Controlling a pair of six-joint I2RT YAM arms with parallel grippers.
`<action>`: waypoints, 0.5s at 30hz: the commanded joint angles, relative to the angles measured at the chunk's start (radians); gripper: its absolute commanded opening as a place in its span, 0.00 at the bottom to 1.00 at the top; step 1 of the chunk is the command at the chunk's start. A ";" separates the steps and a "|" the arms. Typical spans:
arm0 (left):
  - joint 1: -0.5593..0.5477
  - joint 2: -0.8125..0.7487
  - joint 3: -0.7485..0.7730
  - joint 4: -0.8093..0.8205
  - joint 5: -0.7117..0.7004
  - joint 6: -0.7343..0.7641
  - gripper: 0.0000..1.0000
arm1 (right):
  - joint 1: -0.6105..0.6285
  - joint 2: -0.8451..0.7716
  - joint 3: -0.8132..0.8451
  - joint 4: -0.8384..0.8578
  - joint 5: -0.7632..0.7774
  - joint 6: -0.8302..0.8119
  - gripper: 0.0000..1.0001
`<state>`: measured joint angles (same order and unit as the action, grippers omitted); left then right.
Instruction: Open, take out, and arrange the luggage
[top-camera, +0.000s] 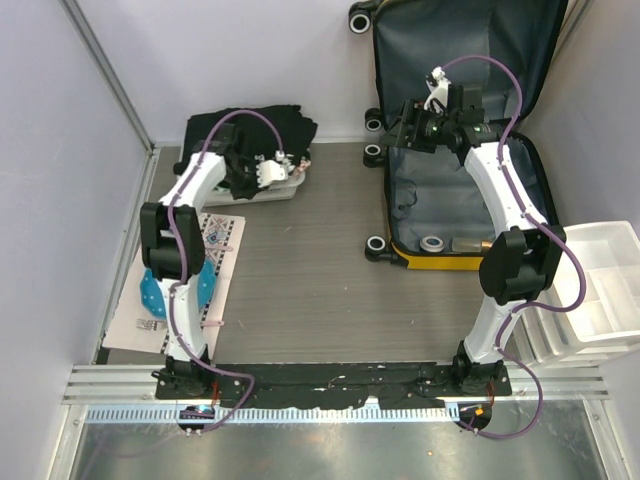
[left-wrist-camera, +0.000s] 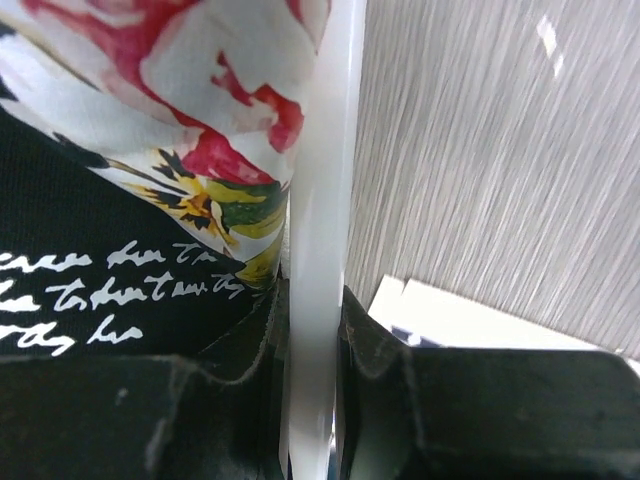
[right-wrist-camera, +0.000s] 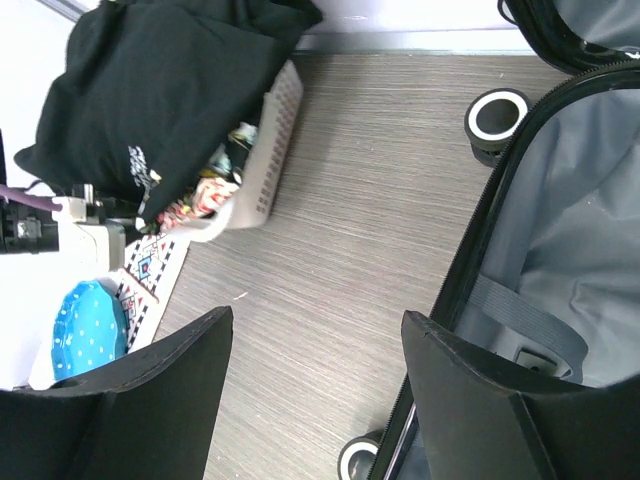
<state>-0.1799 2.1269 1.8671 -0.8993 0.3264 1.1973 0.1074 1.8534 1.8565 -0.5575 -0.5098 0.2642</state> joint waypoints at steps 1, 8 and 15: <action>0.127 -0.108 -0.020 -0.012 -0.047 0.042 0.00 | -0.011 -0.068 0.001 0.001 0.016 -0.032 0.74; 0.315 -0.078 -0.007 -0.004 0.020 0.165 0.00 | -0.017 -0.066 -0.010 -0.016 0.017 -0.043 0.74; 0.408 -0.042 0.041 0.023 0.066 0.277 0.08 | -0.017 -0.065 -0.006 -0.027 0.019 -0.051 0.74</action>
<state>0.1864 2.1162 1.8400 -0.9142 0.3763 1.4227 0.0940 1.8515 1.8458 -0.5861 -0.4992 0.2371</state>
